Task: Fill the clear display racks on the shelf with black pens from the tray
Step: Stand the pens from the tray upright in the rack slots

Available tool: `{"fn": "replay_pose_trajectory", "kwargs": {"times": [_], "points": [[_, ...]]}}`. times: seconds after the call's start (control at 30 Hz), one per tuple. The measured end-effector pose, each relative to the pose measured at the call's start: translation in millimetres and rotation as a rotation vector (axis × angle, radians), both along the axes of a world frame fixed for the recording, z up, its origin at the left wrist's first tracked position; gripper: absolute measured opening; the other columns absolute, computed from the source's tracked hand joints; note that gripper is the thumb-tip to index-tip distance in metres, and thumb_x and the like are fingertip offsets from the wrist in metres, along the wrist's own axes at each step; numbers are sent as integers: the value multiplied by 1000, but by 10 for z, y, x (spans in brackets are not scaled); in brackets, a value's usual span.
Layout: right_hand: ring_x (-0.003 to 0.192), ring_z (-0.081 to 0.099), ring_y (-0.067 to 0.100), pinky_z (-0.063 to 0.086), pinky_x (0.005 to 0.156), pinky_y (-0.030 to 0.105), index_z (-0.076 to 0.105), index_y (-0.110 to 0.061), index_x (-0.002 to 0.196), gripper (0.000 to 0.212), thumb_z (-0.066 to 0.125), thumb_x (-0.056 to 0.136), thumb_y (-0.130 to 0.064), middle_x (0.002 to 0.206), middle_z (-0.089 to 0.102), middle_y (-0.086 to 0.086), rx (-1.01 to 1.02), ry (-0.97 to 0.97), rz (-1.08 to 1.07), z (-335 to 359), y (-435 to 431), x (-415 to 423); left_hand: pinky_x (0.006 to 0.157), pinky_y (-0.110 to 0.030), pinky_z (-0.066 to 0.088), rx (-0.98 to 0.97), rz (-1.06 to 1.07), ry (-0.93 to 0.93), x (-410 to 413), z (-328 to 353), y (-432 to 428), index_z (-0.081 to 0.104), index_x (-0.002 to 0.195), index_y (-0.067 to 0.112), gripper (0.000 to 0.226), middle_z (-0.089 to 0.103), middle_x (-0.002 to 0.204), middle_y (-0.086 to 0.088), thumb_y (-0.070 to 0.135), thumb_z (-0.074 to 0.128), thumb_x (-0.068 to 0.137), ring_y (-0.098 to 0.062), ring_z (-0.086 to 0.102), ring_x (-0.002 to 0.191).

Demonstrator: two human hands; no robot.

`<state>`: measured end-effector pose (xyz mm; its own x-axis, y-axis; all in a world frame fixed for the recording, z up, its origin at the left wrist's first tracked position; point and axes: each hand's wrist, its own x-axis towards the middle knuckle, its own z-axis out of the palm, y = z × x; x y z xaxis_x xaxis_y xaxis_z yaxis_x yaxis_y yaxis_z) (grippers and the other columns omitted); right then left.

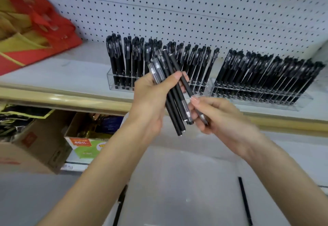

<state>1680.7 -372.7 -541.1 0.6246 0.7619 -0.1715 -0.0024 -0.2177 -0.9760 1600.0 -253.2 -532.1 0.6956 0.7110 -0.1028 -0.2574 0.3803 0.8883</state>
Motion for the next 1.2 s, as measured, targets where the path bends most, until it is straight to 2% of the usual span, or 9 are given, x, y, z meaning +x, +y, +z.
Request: {"fn": "replay_pose_trajectory", "kwargs": {"times": [0.13, 0.23, 0.3, 0.5, 0.6, 0.7, 0.77, 0.87, 1.2], "points": [[42, 36, 5, 25, 42, 15, 71, -6, 85, 30, 64, 76, -34, 59, 52, -3, -38, -163, -61, 417, 3, 334, 83, -29, 58, 27, 65, -71, 121, 38, 288, 64, 101, 4, 12, 74, 97, -12, 3, 61, 90, -19, 72, 90], [48, 41, 5, 37, 46, 12, 75, -7, 88, 28, 70, 70, -27, 55, 52, -5, -52, -235, -101, 640, 0, 608, 88, -31, 56, 152, 70, -62, 115, -82, 546, 63, 108, 4, 16, 74, 99, -10, 4, 58, 92, -17, 71, 93], [55, 45, 5, 43, 55, 13, 75, -5, 89, 21, 68, 75, -20, 59, 57, -5, -64, -217, -78, 747, 49, 733, 90, -32, 55, 231, 72, -62, 101, -152, 685, 62, 110, 4, 18, 74, 100, -10, 5, 56, 93, -17, 71, 95], [62, 56, 3, 49, 56, 13, 72, -2, 100, 19, 59, 87, -7, 80, 67, 3, -98, -246, 35, 1009, 352, 862, 95, -35, 53, 290, 79, -77, 92, -268, 916, 62, 112, 4, 18, 74, 101, -10, 5, 54, 95, -19, 70, 98], [62, 58, 7, 50, 60, 16, 63, -1, 101, 16, 65, 85, -4, 80, 62, 6, -81, -430, 7, 971, 558, 894, 89, -29, 55, 331, 58, -81, 79, -290, 958, 62, 111, 6, 18, 74, 101, -7, 5, 52, 95, -17, 70, 100], [68, 62, 12, 53, 64, 17, 60, -2, 96, 22, 73, 78, -5, 80, 64, 8, -22, -549, -70, 857, 727, 934, 64, -25, 59, 355, 26, -84, 48, -292, 997, 62, 111, 8, 18, 74, 103, -5, 5, 51, 96, -14, 69, 102], [70, 64, 12, 53, 64, 16, 61, 3, 98, 28, 76, 76, -8, 80, 66, 8, 46, -552, -96, 776, 797, 953, 70, -28, 60, 368, 14, -81, 40, -316, 1018, 62, 110, 9, 18, 74, 103, -5, 4, 51, 96, -15, 68, 103], [71, 66, 10, 50, 60, 14, 64, 3, 95, 25, 77, 77, -9, 82, 70, 9, 142, -568, -139, 670, 850, 959, 90, -29, 54, 367, 12, -92, 50, -364, 1035, 63, 110, 6, 19, 74, 103, -8, 3, 52, 95, -19, 69, 101], [61, 62, 2, 52, 60, 14, 68, 0, 93, 10, 69, 84, -6, 76, 66, 4, 204, -661, -108, 541, 902, 970, 86, -28, 56, 171, -75, -174, 66, -508, 905, 61, 115, 6, 23, 73, 105, -8, 3, 48, 97, -18, 69, 102]]}}
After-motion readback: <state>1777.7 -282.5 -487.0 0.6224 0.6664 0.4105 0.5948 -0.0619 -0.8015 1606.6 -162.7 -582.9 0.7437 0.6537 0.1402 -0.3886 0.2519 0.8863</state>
